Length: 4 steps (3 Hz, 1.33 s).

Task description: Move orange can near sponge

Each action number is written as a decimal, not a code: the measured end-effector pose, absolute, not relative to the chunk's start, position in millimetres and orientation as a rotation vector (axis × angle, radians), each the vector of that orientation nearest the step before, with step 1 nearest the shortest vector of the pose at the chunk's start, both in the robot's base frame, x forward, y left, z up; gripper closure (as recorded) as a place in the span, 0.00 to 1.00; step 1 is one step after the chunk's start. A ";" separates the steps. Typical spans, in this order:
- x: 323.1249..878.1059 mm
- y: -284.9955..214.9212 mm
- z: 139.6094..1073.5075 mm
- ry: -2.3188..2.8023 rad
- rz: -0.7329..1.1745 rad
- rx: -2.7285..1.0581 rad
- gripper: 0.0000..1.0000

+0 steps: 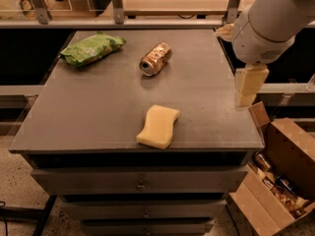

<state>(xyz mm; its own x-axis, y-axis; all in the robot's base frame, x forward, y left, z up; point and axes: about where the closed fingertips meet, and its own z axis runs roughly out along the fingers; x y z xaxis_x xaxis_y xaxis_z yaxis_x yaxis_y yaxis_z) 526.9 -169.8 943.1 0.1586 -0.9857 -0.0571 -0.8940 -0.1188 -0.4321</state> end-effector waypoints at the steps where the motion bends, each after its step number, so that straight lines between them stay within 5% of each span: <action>1: 563.9 -154.3 935.6 1.583 -0.418 -2.225 0.00; 4: 597.1 -131.1 933.4 1.373 -0.507 -2.386 0.00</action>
Offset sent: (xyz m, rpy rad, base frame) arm 0.0894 0.0450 -0.0172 -0.2401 -0.0893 0.4108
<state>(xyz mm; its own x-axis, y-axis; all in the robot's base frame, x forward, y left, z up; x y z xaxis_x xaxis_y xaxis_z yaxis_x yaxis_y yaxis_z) 597.1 -131.1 933.4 0.4692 -0.8727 0.1350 -0.7511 -0.4748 -0.4587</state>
